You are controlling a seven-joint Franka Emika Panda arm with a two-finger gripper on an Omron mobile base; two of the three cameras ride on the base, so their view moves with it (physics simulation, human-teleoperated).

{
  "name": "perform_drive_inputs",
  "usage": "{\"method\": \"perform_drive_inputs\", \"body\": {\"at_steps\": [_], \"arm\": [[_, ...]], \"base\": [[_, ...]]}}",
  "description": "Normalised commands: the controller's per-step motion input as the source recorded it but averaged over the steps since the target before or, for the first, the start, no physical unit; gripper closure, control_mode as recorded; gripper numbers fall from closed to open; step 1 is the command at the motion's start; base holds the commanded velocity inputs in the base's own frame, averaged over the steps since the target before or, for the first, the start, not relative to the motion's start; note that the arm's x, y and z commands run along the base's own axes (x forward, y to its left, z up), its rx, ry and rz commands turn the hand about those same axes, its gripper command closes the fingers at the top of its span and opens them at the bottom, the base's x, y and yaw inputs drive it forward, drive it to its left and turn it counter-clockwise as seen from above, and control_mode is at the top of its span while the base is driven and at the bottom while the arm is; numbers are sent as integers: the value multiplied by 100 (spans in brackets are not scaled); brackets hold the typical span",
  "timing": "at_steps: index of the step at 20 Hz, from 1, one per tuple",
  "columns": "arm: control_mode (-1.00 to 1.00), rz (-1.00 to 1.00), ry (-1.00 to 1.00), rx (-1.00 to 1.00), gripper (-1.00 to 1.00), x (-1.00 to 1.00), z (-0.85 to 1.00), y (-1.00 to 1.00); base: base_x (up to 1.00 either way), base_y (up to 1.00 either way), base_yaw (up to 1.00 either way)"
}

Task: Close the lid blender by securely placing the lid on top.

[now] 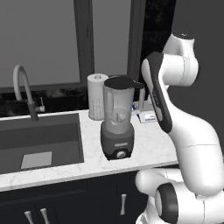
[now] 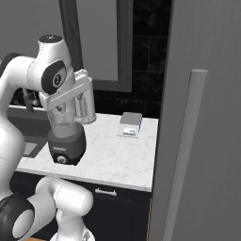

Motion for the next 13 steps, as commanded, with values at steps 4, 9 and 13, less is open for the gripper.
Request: {"method": "perform_drive_inputs", "body": {"at_steps": [4,9,13], "arm": [[-100,-22,-9,0,-100,-82,29,-34],[-100,-15,-24,0,-100,-93,7,-8],[-100,-5,-33,-4,-100,-76,16,7]], "base": [[0,0,0],[0,0,0],[0,0,0]]}}
